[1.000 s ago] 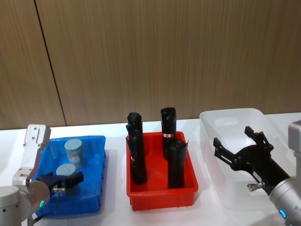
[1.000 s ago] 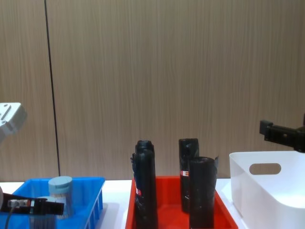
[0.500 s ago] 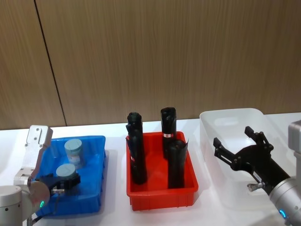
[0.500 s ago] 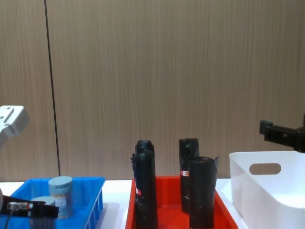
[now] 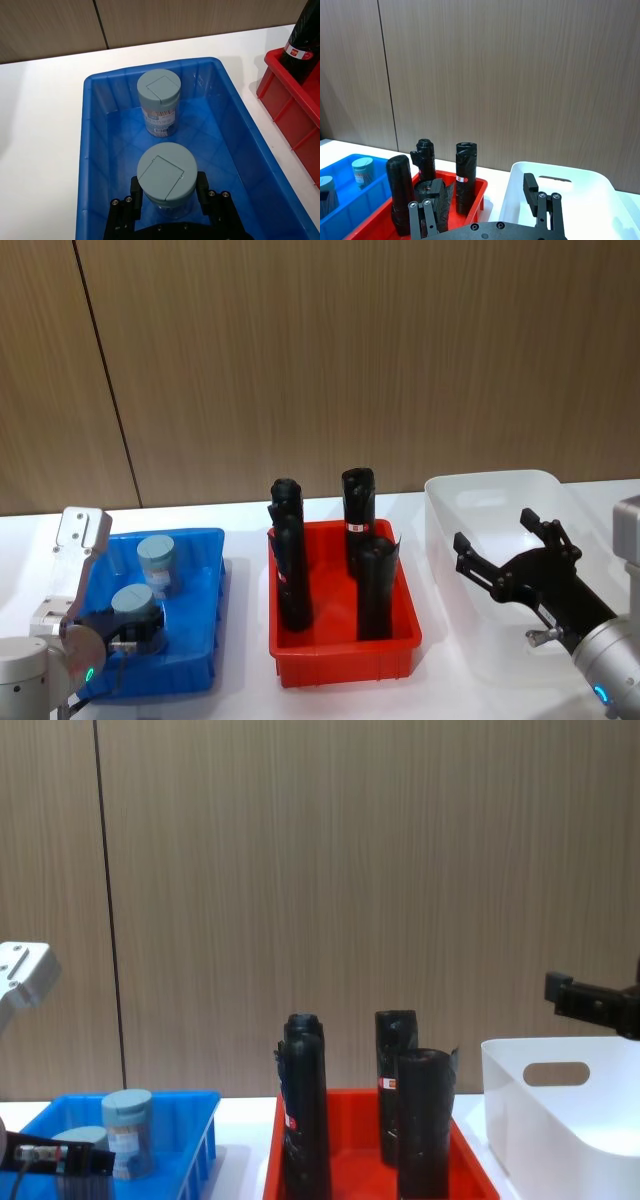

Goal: Pick the cotton swabs from the blue box and place them into the white box.

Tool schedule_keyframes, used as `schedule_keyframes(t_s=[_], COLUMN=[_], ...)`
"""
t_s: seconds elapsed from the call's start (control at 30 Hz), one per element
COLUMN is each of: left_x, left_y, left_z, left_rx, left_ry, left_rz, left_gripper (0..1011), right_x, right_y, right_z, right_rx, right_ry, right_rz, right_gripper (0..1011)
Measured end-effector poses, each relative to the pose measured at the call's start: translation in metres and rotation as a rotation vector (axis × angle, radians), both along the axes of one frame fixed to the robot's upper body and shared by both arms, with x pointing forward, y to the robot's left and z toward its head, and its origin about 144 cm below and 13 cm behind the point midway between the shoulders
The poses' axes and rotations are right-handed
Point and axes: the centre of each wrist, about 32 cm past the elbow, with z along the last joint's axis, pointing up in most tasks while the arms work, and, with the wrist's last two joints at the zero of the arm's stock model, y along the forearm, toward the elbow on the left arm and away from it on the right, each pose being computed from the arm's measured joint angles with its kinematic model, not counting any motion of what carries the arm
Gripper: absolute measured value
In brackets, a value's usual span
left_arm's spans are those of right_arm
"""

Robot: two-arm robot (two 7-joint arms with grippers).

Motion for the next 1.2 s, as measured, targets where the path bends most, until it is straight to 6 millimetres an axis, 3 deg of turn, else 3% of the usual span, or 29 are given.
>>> schedule_keyframes(t_s=[1.2], left_x=[-0.0038], left_y=[-0.0043], left_z=[0.0046], left_rx=[0.046], left_ry=[-0.049], left_rz=[-0.024], left_gripper=[651], right_x=[0.0], right_y=[0.0], right_z=[0.0], right_rx=[0.0], right_ry=[0.0], right_rz=[0.0], right_gripper=[1002])
